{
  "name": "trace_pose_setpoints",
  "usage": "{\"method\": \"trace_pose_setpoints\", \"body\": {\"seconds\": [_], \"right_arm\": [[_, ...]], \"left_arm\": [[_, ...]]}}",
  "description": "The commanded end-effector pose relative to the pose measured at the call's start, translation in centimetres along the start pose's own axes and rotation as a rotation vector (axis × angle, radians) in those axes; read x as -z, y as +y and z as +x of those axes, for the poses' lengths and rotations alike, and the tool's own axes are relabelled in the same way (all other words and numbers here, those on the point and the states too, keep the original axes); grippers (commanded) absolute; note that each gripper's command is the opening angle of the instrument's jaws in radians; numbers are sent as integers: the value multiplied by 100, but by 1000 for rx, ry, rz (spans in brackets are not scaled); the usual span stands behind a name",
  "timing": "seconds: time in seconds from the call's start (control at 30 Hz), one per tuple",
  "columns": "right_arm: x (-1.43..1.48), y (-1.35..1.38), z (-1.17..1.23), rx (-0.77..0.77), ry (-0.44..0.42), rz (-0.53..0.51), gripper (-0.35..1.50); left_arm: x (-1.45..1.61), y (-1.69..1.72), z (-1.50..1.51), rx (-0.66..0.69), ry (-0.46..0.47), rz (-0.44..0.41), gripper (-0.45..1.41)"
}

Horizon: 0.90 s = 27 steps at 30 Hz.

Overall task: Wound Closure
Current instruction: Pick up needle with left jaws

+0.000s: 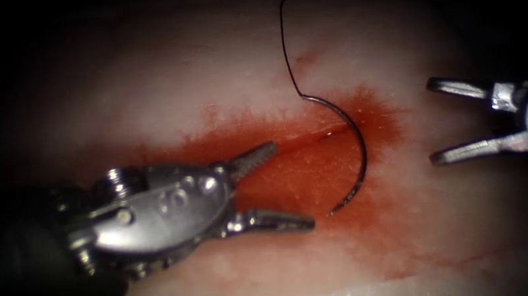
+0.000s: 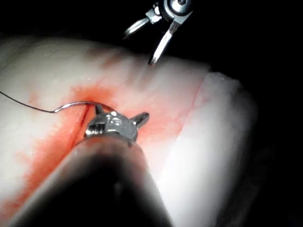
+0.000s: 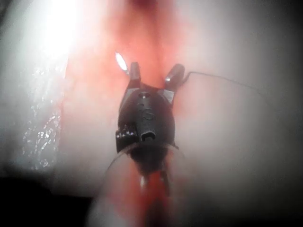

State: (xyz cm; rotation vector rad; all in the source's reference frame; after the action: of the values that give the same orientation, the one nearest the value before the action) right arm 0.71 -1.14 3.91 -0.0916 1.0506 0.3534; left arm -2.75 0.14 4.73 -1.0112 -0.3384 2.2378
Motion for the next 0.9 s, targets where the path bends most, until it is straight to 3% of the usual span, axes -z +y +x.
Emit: {"method": "trace_pose_setpoints", "body": {"seconds": [0.03, 0.37, 0.63, 0.9], "right_arm": [[-7, -4, -2, -1, -2, -2, 89], [-8, -5, -3, 1, -12, 4, 90], [-8, -6, -3, 1, -19, 4, 90], [-8, -6, -3, 1, -19, 4, 90]], "left_arm": [[-12, 2, 0, 6, -12, 4, 52], [-61, 7, -6, 3, -108, 32, 49], [-102, 2, -28, -7, -161, 50, 46], [-120, -4, -53, -6, -208, 32, 37]]}}
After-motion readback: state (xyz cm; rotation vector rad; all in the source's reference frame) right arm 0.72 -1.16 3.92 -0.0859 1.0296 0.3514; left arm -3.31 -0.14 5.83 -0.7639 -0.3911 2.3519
